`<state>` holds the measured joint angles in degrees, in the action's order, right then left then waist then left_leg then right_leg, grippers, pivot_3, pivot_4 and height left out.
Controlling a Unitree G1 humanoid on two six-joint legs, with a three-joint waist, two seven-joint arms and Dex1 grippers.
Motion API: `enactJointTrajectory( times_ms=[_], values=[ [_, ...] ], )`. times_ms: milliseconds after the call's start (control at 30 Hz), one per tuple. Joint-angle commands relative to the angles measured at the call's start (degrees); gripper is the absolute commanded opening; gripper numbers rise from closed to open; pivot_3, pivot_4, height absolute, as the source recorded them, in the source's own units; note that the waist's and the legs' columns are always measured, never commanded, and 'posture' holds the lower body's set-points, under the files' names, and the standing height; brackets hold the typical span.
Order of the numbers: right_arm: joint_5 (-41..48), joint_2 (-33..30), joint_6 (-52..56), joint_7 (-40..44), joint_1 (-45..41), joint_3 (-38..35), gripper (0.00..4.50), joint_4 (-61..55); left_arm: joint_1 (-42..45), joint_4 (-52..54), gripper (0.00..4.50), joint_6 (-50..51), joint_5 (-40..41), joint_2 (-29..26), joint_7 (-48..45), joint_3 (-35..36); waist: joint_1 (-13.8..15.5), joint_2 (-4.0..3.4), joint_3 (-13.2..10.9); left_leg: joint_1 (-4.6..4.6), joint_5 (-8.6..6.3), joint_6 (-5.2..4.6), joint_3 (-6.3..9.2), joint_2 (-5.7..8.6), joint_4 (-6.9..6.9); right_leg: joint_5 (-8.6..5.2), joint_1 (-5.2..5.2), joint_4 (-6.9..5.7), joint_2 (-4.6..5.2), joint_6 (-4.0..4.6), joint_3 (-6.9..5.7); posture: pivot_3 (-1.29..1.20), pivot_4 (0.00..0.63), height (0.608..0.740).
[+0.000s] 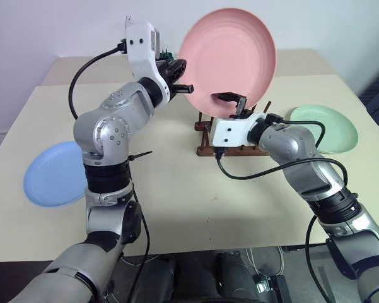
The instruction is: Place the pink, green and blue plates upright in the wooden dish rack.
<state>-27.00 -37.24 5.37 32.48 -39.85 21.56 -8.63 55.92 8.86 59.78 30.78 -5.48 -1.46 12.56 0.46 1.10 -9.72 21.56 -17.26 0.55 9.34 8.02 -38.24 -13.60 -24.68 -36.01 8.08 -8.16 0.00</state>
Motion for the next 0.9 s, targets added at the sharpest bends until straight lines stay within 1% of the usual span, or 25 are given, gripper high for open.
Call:
enactJointTrajectory(
  times_ms=[33,67,133,167,233,267,333,367,433,467,500,567,600,633,667,700,733,767,800,833,867,900],
  values=[
    [-3.5,-0.6,-1.6,-1.7,-0.2,-1.6,2.0,0.0,1.6,3.6,0.0,0.1,1.9,0.2,0.4,1.1,0.1,0.0,0.0,0.0,0.0,0.0,0.0,0.0,0.0,0.0,0.0,0.0,0.0,0.0,0.0,0.0,0.15,0.74],
    [-3.8,-0.6,-1.7,-1.7,0.1,-1.9,1.54,-0.2,1.4,3.8,0.0,0.3,2.0,0.2,0.6,1.1,0.1,0.0,0.0,0.0,0.0,0.0,0.0,0.0,0.0,0.0,0.0,0.0,0.0,0.0,0.01,0.0,0.15,0.74],
    [-5.2,-0.8,-2.3,-2.9,0.5,-2.5,0.46,-0.3,1.1,3.6,0.0,0.5,2.3,0.4,1.0,1.4,0.1,0.0,0.0,0.0,0.0,0.0,0.0,0.0,0.0,0.0,0.0,0.0,0.0,0.0,0.01,0.0,0.15,0.74],
    [-6.1,-0.9,-2.5,-3.6,0.6,-2.8,0.03,-0.3,1.0,3.3,0.0,0.7,2.5,0.7,1.3,1.7,0.1,0.0,0.0,0.0,0.0,0.0,-0.01,0.0,0.0,0.0,0.0,0.0,0.0,0.0,0.01,0.0,0.15,0.74],
    [-7.6,-1.2,-3.3,-5.0,1.1,-3.5,0.03,-0.4,1.5,2.6,0.0,0.5,5.2,2.7,1.9,4.6,0.2,0.0,0.0,0.0,0.0,0.0,0.0,-0.01,0.0,0.0,0.0,0.01,-0.03,0.0,0.03,0.0,0.15,0.74],
    [-7.9,-1.3,-3.6,-5.2,1.3,-3.8,0.01,-0.6,1.8,2.7,0.32,0.0,6.9,3.8,1.9,6.2,0.3,0.0,0.0,0.0,0.0,0.0,-0.01,0.0,-0.01,0.0,0.01,0.02,-0.02,0.0,0.03,0.0,0.15,0.74],
    [-8.1,-1.7,-4.2,-5.3,2.2,-4.6,0.0,-1.0,4.4,2.1,1.06,-4.4,10.9,6.4,3.4,11.5,0.4,0.01,0.0,0.03,0.0,0.0,0.01,0.0,-0.04,0.0,0.01,0.02,-0.02,0.0,0.03,0.0,0.15,0.74],
    [-8.0,-1.8,-4.3,-5.3,2.7,-5.1,0.0,-1.3,5.3,1.8,1.59,-6.1,12.0,7.2,4.1,13.1,0.4,0.04,0.0,0.04,0.0,0.0,0.01,0.01,-0.06,0.0,0.02,0.02,-0.01,0.0,0.02,0.0,0.15,0.74],
    [-7.3,-2.1,-4.5,-5.2,3.6,-6.6,0.0,-2.0,7.2,-0.1,2.61,-10.6,12.2,7.0,6.1,16.0,0.3,0.04,0.0,0.08,0.0,0.0,0.01,0.0,-0.07,0.0,0.0,0.05,-0.02,0.0,0.02,0.0,0.15,0.74],
    [-5.8,-2.1,-4.0,-5.2,4.5,-8.4,0.0,-2.9,8.1,-1.9,3.05,-12.8,11.9,6.1,7.3,17.5,0.3,0.04,0.0,0.08,0.0,0.01,0.01,0.0,-0.06,0.0,0.0,0.04,-0.02,0.0,0.02,0.0,0.15,0.74],
    [-3.5,-2.2,-3.5,-4.7,5.5,-10.7,0.0,-3.9,8.6,-4.0,3.05,-15.0,10.5,4.2,7.4,18.1,0.2,0.01,0.0,0.04,0.0,0.01,-0.02,-0.03,-0.02,0.0,0.0,0.05,-0.04,0.0,0.03,0.0,0.15,0.74],
    [2.8,-1.9,-2.0,-2.3,7.5,-15.3,0.0,-6.7,8.2,-7.6,3.05,-18.7,6.4,-1.0,5.5,16.4,0.1,-0.06,0.0,-0.06,0.0,0.02,-0.11,-0.06,0.08,0.0,0.0,0.04,-0.08,0.0,0.14,0.0,0.15,0.74],
    [4.4,-1.9,-1.7,-1.5,8.1,-16.5,0.0,-7.4,7.9,-8.4,3.05,-19.8,5.6,-2.3,5.0,15.5,-0.1,-0.06,0.0,-0.1,0.0,0.02,-0.11,-0.08,0.1,0.0,-0.01,0.02,-0.14,0.0,0.22,0.0,0.15,0.74],
    [11.3,-0.9,2.1,1.0,8.7,-20.9,0.0,-10.1,6.1,-10.3,3.05,-21.2,2.4,-6.3,1.6,12.3,-0.1,-0.05,0.0,-0.13,0.0,0.03,-0.11,-0.09,0.1,0.0,-0.03,0.02,-0.23,0.0,0.34,0.0,0.15,0.74],
    [20.6,1.0,9.6,3.2,8.3,-26.8,0.0,-13.5,3.0,-11.8,3.05,-22.9,-1.9,-11.2,-4.1,6.6,-0.1,-0.05,0.0,-0.12,0.0,0.03,-0.1,-0.09,0.11,0.0,-0.04,0.03,-0.25,0.01,0.38,0.0,0.15,0.74],
    [28.9,2.5,16.9,5.1,7.8,-31.8,0.0,-16.5,-0.3,-12.3,3.05,-23.8,-4.4,-15.0,-9.9,1.7,-0.2,-0.07,0.0,-0.11,0.0,0.03,-0.11,-0.08,0.12,0.01,-0.08,0.01,-0.26,0.01,0.42,0.0,0.15,0.74],
    [34.4,3.3,22.1,6.2,7.4,-35.1,0.0,-18.6,-2.4,-12.7,3.05,-24.6,-5.9,-17.4,-14.0,-1.6,-0.3,-0.1,0.0,-0.11,-0.01,0.03,-0.11,-0.1,0.14,0.02,-0.11,0.01,-0.29,0.03,0.47,0.0,0.15,0.74],
    [37.2,3.5,25.4,6.5,7.1,-36.5,0.0,-19.8,-3.4,-12.9,3.05,-25.2,-6.2,-18.5,-16.1,-3.3,-0.1,-0.11,0.0,-0.12,-0.01,0.03,-0.11,-0.1,0.15,0.03,-0.11,0.0,-0.29,0.05,0.51,0.0,0.15,0.74],
    [47.1,5.4,32.8,4.9,4.8,-41.2,0.0,-21.6,-6.7,-11.3,3.05,-25.3,-4.9,-19.3,-20.9,-5.5,0.1,-0.09,0.0,-0.1,-0.01,0.02,-0.06,-0.07,0.13,0.05,-0.08,0.0,-0.29,0.08,0.52,0.0,0.15,0.74],
    [54.5,6.7,38.6,3.6,3.0,-44.8,0.0,-22.9,-8.9,-10.2,3.05,-25.5,-4.2,-19.7,-24.4,-7.0,0.2,-0.1,0.0,-0.06,-0.01,0.01,0.01,-0.06,0.09,0.1,-0.07,0.1,-0.32,0.16,0.52,0.0,0.15,0.74],
    [64.0,8.0,44.6,1.1,0.5,-49.1,0.0,-23.3,-12.9,-7.5,3.05,-27.7,-3.9,-20.6,-30.1,-9.5,0.2,-0.11,0.0,-0.06,-0.01,0.01,0.03,-0.08,0.09,0.13,-0.02,0.17,-0.32,0.2,0.54,0.0,0.15,0.74],
    [70.6,8.7,48.9,-1.1,-1.3,-52.1,0.0,-23.5,-15.5,-5.7,3.05,-29.4,-3.8,-21.1,-34.0,-11.2,0.2,-0.13,0.0,-0.06,-0.01,0.01,0.05,-0.09,0.09,0.13,-0.01,0.17,-0.32,0.2,0.55,0.0,0.15,0.74]
  ],
)
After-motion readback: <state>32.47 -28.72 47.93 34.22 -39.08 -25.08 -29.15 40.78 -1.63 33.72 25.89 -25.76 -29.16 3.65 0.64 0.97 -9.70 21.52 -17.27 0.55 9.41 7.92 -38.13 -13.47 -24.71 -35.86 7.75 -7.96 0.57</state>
